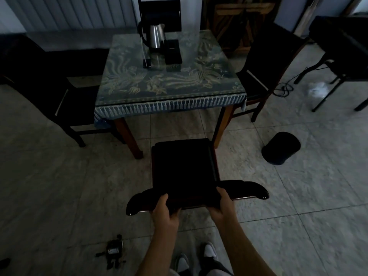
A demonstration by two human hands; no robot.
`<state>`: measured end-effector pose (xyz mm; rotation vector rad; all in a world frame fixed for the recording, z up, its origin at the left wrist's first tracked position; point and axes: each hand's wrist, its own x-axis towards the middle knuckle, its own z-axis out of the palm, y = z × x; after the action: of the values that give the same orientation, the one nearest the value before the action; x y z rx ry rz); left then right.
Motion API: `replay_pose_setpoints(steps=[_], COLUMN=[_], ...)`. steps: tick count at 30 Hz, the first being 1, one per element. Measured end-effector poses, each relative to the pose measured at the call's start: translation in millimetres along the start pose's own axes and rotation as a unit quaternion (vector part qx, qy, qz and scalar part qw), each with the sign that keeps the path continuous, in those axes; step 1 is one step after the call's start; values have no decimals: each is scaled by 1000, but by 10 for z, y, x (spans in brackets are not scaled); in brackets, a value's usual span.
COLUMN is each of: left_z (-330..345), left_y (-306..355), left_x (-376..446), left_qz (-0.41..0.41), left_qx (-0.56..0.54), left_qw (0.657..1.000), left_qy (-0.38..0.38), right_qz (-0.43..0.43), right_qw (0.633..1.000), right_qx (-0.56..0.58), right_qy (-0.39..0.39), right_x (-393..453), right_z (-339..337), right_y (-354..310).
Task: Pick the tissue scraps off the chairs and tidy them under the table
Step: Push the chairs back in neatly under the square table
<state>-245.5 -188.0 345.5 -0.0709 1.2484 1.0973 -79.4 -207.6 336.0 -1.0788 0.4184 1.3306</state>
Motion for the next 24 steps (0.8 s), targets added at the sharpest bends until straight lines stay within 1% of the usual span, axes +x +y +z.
replay_pose_setpoints(steps=[1,2,3,7,8,9,10,12,13,14,16,17,18,20,24], left_z=[27,17,36,77,84,94,99,149,220,249,408,485,549,699,1011], left_y=[3,-6,30,142,178,193,199,225,250,282,344,366,391,466,636], left_x=[19,72,73,156,142,143,154,250,277,308,530,623,681,749,1002], left_qz=[-18,-38,-37,-8,24,83,133,113,83,116,47,16,14,28,-3], left_qx=[-39,-50,-26,-18,15,73,164,220,186,197,76,32,18,26,-16], left_qw=[999,998,998,999,999,994,977,966,977,971,996,999,1000,999,1000], left_qy=[21,17,33,26,25,-2,-40,-69,-60,-69,-14,2,2,-22,21], right_qz=[-3,-3,-5,-26,-30,-33,-34,-33,-32,-32,-32,-34,-35,-37,-40], right_qw=[1000,1000,1000,999,999,999,999,999,999,999,999,999,999,999,999], right_qx=[0,0,0,-4,-5,-5,-4,0,1,0,-1,-2,-3,0,8], right_qy=[-1,-4,-6,-26,-28,-31,-34,-36,-36,-38,-40,-38,-37,-32,-20], right_x=[20,38,54,141,178,219,259,347,395,437,536,593,652,765,986], right_z=[-20,-34,-36,88,131,177,223,308,347,393,514,577,642,787,1082], right_y=[3,11,23,51,42,26,3,-46,-68,-88,-138,-168,-200,-259,-354])
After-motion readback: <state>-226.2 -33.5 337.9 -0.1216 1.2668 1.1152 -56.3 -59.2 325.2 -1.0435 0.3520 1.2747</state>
